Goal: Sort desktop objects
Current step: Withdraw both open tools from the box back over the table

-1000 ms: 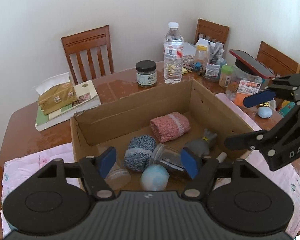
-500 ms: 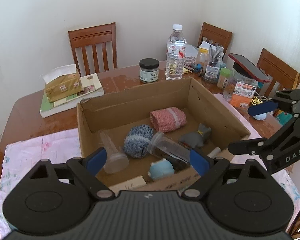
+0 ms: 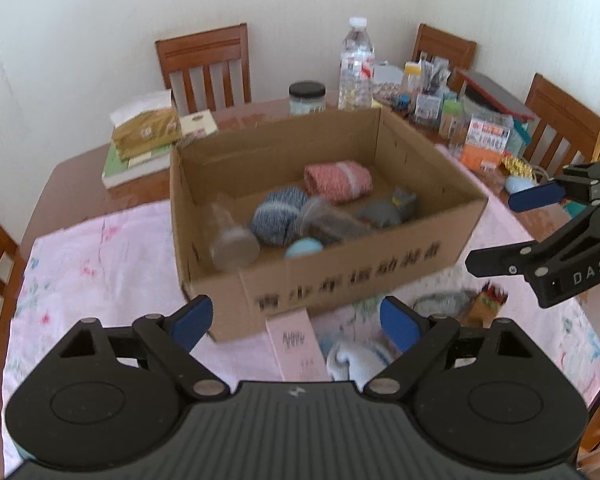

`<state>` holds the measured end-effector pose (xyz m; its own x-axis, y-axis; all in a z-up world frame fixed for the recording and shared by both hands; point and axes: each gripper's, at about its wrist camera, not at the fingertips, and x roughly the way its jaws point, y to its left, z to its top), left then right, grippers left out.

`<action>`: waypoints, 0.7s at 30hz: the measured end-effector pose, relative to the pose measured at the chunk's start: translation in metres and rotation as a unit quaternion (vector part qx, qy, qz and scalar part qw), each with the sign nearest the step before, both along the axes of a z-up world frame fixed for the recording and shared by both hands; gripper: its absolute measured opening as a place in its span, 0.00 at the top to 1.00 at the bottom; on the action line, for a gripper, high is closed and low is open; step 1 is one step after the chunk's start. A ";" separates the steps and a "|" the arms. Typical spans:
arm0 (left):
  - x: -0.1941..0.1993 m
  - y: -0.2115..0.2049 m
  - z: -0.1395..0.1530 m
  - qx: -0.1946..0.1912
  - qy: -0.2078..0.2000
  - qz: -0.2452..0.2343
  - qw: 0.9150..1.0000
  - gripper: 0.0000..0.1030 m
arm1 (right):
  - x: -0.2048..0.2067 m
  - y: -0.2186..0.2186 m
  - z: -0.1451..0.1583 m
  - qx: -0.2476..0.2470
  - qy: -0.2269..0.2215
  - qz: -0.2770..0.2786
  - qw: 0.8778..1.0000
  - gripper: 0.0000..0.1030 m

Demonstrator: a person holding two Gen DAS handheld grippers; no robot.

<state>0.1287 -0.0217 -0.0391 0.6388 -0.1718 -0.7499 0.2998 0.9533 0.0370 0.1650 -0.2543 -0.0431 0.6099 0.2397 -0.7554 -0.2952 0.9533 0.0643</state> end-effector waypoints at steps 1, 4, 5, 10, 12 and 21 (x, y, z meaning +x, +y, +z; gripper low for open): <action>-0.004 0.000 -0.004 0.004 0.004 0.003 1.000 0.12 | -0.003 0.001 -0.003 0.002 0.003 0.004 1.000 0.00; -0.013 0.001 -0.015 0.010 0.015 0.009 1.000 0.12 | -0.011 0.008 -0.013 0.001 0.019 0.021 1.000 0.00; -0.016 0.002 -0.019 0.012 0.019 0.012 1.000 0.12 | -0.013 0.011 -0.018 -0.004 0.023 0.025 0.999 0.00; -0.030 0.006 -0.037 0.004 0.041 0.029 0.999 0.12 | -0.014 0.024 -0.031 -0.017 0.025 0.039 0.999 0.00; -0.036 0.007 -0.042 0.001 0.046 0.034 0.998 0.12 | -0.011 0.028 -0.035 -0.015 0.022 0.042 0.999 0.00; -0.058 0.006 -0.067 0.013 0.065 0.011 0.998 0.12 | -0.014 0.038 -0.055 -0.033 0.017 0.055 0.998 0.00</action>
<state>0.0708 -0.0154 -0.1064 0.5389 -0.1381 -0.8309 0.2821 0.9591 0.0236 0.1515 -0.2159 -0.0979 0.5557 0.2536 -0.7917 -0.3978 0.9174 0.0147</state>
